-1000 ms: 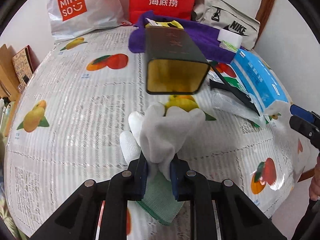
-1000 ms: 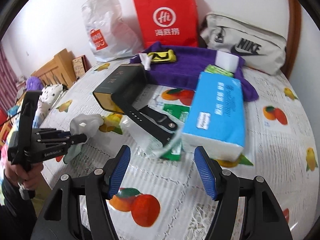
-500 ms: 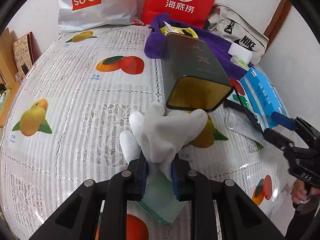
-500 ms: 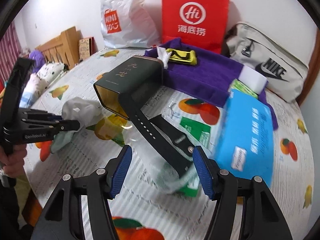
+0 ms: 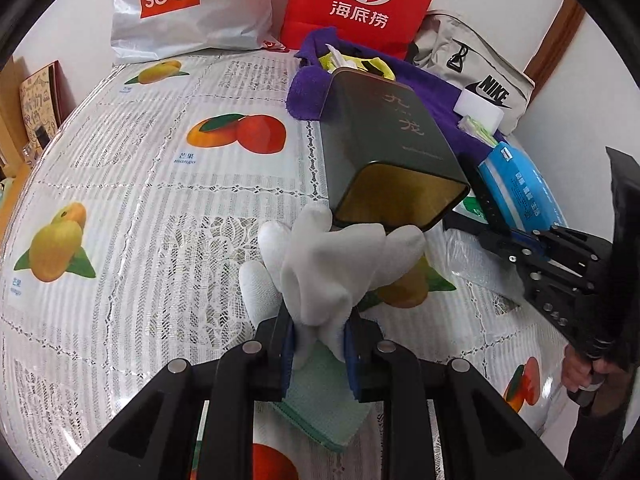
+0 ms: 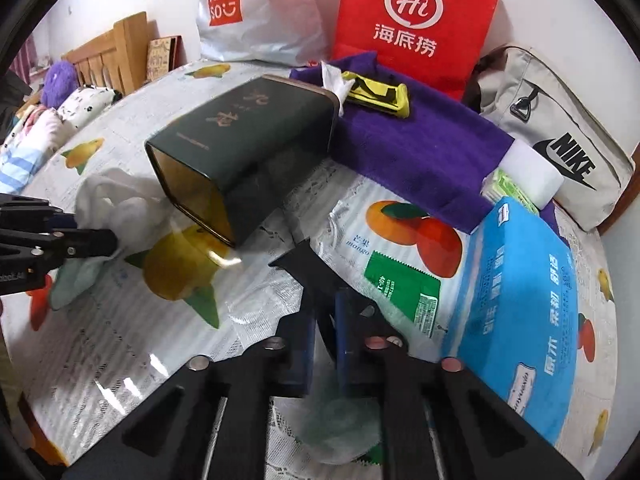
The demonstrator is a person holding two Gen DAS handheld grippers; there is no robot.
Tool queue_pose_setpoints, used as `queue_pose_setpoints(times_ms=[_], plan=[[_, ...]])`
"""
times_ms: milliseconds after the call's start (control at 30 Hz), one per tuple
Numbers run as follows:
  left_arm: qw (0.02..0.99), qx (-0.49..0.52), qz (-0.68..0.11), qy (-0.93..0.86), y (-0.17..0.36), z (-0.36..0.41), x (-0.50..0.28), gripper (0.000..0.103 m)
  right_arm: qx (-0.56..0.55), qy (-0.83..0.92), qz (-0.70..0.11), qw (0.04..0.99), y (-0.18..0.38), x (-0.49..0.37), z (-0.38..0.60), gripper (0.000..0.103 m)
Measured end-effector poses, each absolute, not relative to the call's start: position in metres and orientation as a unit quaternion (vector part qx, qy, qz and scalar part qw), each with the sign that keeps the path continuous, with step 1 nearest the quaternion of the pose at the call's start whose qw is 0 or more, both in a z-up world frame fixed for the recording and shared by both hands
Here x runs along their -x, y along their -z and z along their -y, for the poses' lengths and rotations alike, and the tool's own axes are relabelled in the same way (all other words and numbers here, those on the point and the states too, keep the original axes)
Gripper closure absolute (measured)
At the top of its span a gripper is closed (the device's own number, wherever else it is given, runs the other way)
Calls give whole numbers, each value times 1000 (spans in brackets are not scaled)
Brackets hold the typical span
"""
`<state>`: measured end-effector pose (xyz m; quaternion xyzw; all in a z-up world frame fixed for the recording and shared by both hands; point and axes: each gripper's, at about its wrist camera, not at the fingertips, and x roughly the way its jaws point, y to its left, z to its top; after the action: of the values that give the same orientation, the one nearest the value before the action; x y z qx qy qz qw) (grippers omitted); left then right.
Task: Organize soft objects
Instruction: 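Grasp the black watch strap with the right gripper while the left holds the glove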
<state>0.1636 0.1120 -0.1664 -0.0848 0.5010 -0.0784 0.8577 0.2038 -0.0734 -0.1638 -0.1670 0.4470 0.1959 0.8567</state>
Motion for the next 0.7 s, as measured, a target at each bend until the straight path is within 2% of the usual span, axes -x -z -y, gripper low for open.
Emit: queue_pose_setpoints(times_ms=[200,433,700], plan=[[859,85,-500,73,165,-110,-161,81,125,-212,-435,866,140,-189,88,100],[859,79,-501,67,164,-104,-147,82,87,-219,-427,873,119,-168,108,100],[859,67,-503,65,165,-89,-130,82,65,-199,-442,872,120,-137,149,100]])
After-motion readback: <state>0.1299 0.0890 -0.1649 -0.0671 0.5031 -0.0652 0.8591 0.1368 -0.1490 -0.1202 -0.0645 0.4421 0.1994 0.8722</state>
